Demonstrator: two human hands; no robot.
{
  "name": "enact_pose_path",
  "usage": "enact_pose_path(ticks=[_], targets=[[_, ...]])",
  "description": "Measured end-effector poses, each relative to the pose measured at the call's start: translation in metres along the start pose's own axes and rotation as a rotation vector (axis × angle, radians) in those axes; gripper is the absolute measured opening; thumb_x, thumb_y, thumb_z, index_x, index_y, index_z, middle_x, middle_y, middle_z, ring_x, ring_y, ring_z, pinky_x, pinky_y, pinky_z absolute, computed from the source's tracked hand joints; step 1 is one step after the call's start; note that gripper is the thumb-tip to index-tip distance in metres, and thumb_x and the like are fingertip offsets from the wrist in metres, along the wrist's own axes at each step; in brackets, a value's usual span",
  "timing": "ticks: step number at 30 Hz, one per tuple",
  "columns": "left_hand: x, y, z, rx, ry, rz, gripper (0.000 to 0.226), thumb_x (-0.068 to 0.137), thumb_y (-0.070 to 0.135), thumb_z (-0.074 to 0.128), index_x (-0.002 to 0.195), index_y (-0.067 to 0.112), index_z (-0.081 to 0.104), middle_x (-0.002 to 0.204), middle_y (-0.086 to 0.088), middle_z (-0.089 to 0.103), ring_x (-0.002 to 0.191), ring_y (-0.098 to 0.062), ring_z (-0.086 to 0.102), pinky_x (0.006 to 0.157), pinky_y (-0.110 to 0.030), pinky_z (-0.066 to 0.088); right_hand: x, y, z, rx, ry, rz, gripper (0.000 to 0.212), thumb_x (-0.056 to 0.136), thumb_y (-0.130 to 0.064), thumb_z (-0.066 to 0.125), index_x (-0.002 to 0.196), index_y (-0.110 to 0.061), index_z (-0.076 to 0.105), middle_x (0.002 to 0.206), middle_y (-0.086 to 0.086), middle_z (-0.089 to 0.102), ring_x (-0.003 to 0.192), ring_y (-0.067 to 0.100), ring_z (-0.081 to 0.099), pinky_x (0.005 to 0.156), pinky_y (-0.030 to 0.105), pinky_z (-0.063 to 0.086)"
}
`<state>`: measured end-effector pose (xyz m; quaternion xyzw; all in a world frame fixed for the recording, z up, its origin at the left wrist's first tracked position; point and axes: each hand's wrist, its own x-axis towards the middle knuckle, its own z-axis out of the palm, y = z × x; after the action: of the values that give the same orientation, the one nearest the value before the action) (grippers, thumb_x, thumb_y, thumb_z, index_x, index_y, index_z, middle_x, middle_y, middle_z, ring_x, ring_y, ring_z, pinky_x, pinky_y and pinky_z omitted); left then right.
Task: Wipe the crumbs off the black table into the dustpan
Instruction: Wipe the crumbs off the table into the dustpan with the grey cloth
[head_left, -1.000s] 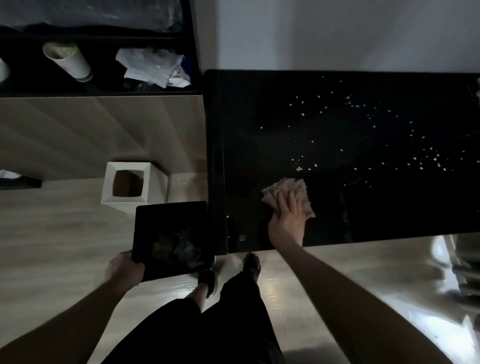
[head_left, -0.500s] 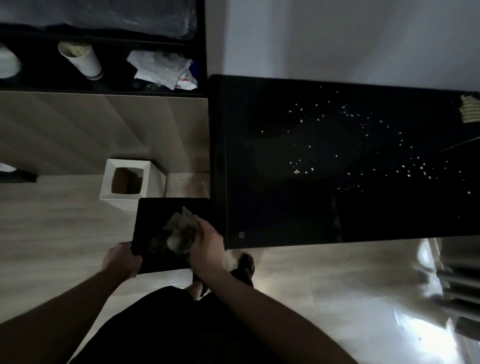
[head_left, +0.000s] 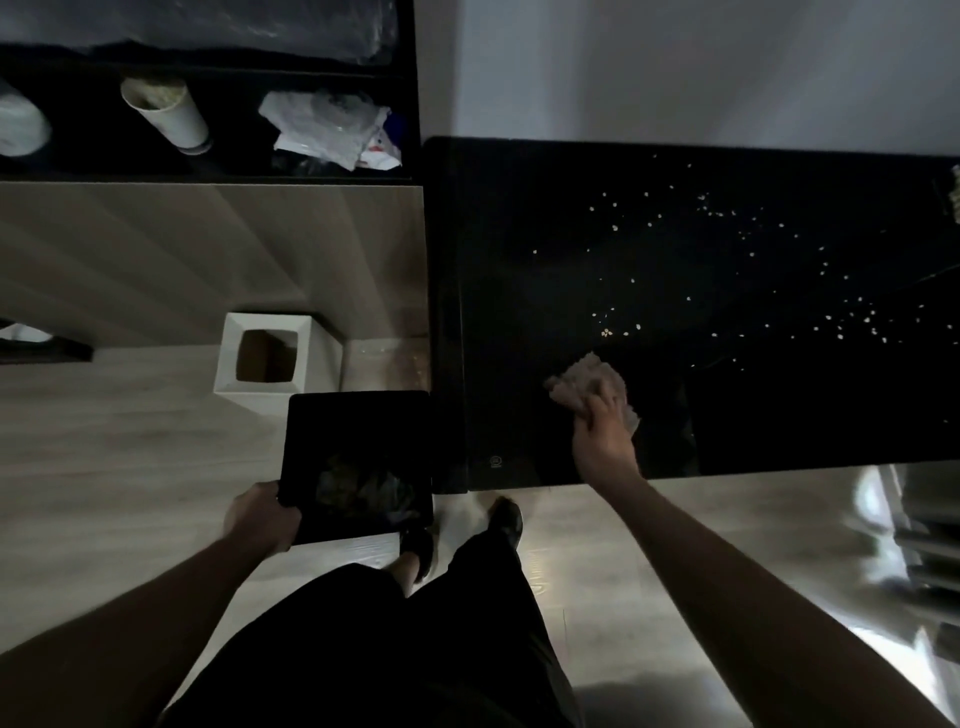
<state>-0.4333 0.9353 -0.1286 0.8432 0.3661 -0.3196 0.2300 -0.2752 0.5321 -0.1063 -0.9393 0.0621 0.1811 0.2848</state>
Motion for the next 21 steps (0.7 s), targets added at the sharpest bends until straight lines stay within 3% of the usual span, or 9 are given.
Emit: enact_pose_path(ticks=[3, 6, 9, 12, 15, 19, 21], targets=[[0.000, 0.002, 0.000, 0.021, 0.001, -0.008, 0.028, 0.076, 0.008, 0.058, 0.098, 0.013, 0.074, 0.068, -0.009, 0.071, 0.074, -0.034, 0.070, 0.070, -0.038, 0.061, -0.008, 0.002, 0.034, -0.156, -0.066, 0.045, 0.058, 0.103, -0.019, 0.044, 0.158, -0.019, 0.027, 0.174, 0.007, -0.001, 0.160, 0.031, -0.008, 0.129, 0.055, 0.000], [0.000, -0.001, 0.000, 0.015, -0.007, -0.006, 0.032, 0.077, 0.010, 0.058, 0.105, 0.013, 0.074, 0.067, -0.010, 0.073, 0.073, -0.033, 0.071, 0.071, -0.039, 0.061, -0.028, -0.024, 0.059, -0.180, -0.054, -0.093, 0.071, 0.099, -0.011, 0.046, 0.163, -0.026, 0.019, 0.174, 0.005, 0.001, 0.161, 0.025, -0.007, 0.130, 0.054, 0.003], [-0.001, -0.004, 0.000, 0.000, -0.022, 0.002, 0.033, 0.080, 0.010, 0.058, 0.109, 0.011, 0.072, 0.064, -0.010, 0.073, 0.070, -0.032, 0.072, 0.071, -0.040, 0.062, -0.052, -0.062, 0.090, -0.031, -0.155, -0.202, 0.073, 0.095, 0.000, 0.048, 0.159, -0.031, 0.035, 0.172, -0.002, 0.018, 0.160, 0.019, 0.010, 0.128, 0.050, 0.023], [-0.004, -0.004, -0.004, -0.016, -0.027, -0.003, 0.032, 0.080, 0.010, 0.059, 0.109, 0.012, 0.072, 0.060, -0.008, 0.073, 0.066, -0.030, 0.072, 0.069, -0.040, 0.063, -0.078, -0.100, 0.114, 0.077, -0.303, -0.083, 0.065, 0.098, -0.004, 0.048, 0.148, -0.045, 0.044, 0.163, -0.012, 0.037, 0.139, 0.021, 0.053, 0.103, 0.044, 0.055], [-0.007, 0.000, -0.010, -0.036, -0.021, -0.004, 0.027, 0.080, 0.008, 0.059, 0.104, 0.012, 0.073, 0.055, -0.009, 0.071, 0.062, -0.028, 0.072, 0.067, -0.036, 0.062, -0.094, -0.121, 0.117, 0.237, -0.292, -0.030, 0.044, 0.103, -0.014, 0.044, 0.139, -0.036, 0.056, 0.128, 0.000, 0.071, 0.112, 0.024, 0.069, 0.093, 0.038, 0.058], [-0.006, 0.005, -0.019, -0.045, -0.035, -0.022, 0.019, 0.077, 0.002, 0.059, 0.087, 0.009, 0.074, 0.053, -0.011, 0.070, 0.061, -0.027, 0.071, 0.061, -0.031, 0.056, -0.094, -0.123, 0.085, 0.475, -0.194, 0.080, 0.035, 0.107, -0.014, 0.045, 0.136, -0.024, 0.061, 0.119, -0.001, 0.072, 0.110, 0.016, 0.069, 0.092, 0.025, 0.057], [-0.005, 0.010, -0.024, -0.054, -0.048, -0.036, 0.016, 0.080, 0.003, 0.059, 0.083, 0.008, 0.073, 0.049, -0.009, 0.069, 0.056, -0.025, 0.071, 0.056, -0.030, 0.055, -0.085, -0.111, 0.055, 0.565, -0.064, 0.121, 0.033, 0.105, -0.010, 0.048, 0.133, -0.020, 0.063, 0.111, -0.010, 0.069, 0.107, 0.009, 0.065, 0.087, 0.008, 0.051]])
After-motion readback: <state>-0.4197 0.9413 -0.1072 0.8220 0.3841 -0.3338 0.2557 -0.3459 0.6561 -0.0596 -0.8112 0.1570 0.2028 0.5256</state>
